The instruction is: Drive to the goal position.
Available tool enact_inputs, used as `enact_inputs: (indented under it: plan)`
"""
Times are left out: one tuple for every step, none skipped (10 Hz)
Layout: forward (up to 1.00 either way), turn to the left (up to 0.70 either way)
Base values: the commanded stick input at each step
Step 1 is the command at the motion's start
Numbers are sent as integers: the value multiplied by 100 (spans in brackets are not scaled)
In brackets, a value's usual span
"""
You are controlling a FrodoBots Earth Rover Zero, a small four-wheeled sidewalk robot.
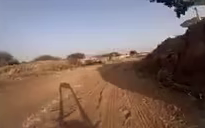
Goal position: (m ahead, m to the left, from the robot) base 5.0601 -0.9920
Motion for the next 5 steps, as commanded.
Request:
enact_inputs:
  plan:
    - [70, 0]
    - [70, 0]
    - [70, 0]
    - [70, 0]
    - [70, 0]
